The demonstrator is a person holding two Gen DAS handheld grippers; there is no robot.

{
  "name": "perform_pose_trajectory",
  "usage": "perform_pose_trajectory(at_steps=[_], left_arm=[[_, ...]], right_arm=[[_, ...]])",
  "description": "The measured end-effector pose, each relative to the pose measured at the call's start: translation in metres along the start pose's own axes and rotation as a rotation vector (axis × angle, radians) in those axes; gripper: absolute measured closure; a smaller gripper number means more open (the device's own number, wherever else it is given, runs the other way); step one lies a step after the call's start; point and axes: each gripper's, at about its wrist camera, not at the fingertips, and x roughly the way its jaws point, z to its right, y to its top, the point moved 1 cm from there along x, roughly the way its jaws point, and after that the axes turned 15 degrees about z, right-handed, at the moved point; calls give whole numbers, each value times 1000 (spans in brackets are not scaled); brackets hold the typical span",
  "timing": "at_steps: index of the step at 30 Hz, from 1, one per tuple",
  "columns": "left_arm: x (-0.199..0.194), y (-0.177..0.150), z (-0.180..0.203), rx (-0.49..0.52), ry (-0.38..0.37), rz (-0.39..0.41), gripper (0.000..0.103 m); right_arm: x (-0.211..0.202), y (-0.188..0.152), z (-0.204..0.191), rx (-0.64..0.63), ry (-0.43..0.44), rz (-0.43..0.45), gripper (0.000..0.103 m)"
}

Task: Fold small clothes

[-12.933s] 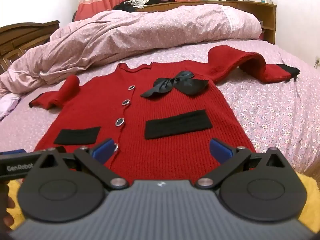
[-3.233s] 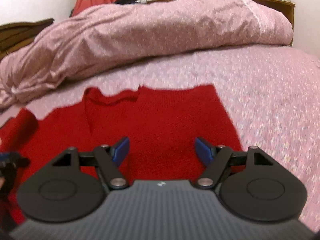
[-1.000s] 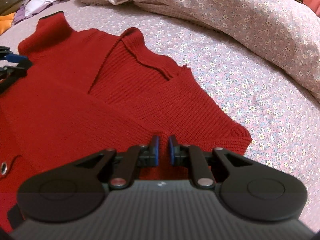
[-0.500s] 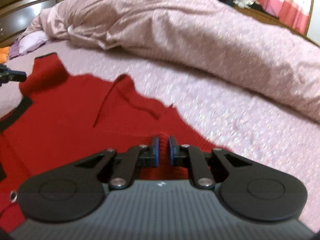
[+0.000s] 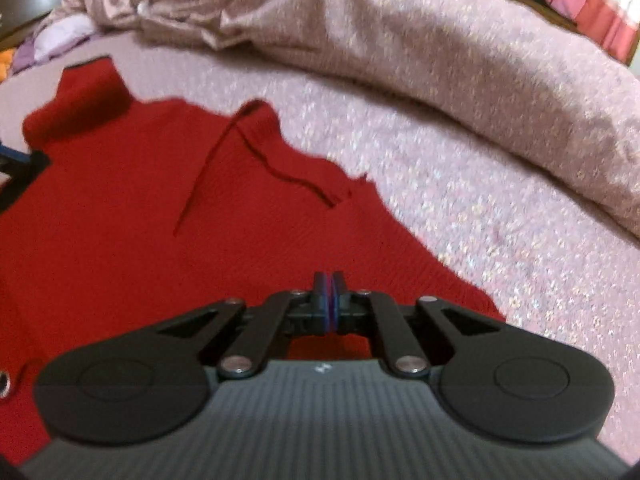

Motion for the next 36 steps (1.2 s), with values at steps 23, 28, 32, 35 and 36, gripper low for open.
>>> perform_pose_trajectory(at_steps=[23, 28, 32, 35, 36], left_arm=[[2, -22, 17, -114, 15, 62, 23], [8, -22, 37, -56, -48, 68, 62], [15, -22, 33, -103, -19, 86, 83], [3, -13, 33, -111, -15, 148, 88], [-5, -8, 35, -95, -19, 177, 88]], right_arm=[[10, -15, 13, -17, 134, -119, 22], [2, -14, 4, -52, 179, -93, 48], [-10, -18, -12, -116, 180, -50, 87], [-20, -18, -11, -105, 156, 0, 90], [-25, -16, -9, -94, 147, 25, 91]])
